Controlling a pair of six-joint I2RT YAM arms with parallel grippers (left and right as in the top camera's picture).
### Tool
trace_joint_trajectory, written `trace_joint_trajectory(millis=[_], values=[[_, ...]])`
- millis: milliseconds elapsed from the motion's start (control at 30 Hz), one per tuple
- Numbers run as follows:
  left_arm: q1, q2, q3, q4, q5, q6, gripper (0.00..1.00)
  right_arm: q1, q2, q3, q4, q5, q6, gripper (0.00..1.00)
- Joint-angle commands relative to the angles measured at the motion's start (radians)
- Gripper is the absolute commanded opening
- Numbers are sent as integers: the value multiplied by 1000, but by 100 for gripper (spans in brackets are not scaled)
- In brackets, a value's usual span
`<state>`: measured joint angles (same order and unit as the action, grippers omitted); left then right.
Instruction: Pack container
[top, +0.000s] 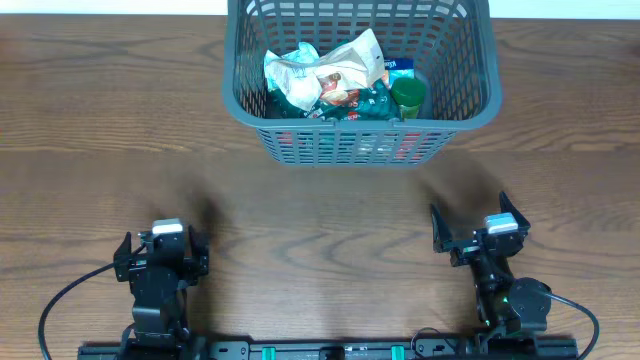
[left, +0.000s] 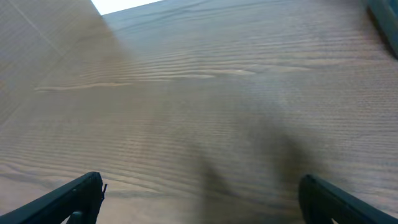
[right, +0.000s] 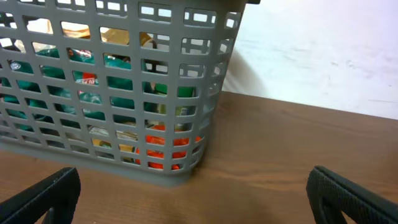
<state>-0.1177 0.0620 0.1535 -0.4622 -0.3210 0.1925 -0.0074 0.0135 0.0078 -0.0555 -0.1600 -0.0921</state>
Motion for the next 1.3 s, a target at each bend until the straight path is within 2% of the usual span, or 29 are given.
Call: trace_joint_trajectory(millis=[0,1267], values=[[6,-9,-21,0,-13,16,99,-6,-6,-2,-5,6,-14,99],[6,10,2,0,-13,17,99,-6,-6,-2,-5,6,-14,99]])
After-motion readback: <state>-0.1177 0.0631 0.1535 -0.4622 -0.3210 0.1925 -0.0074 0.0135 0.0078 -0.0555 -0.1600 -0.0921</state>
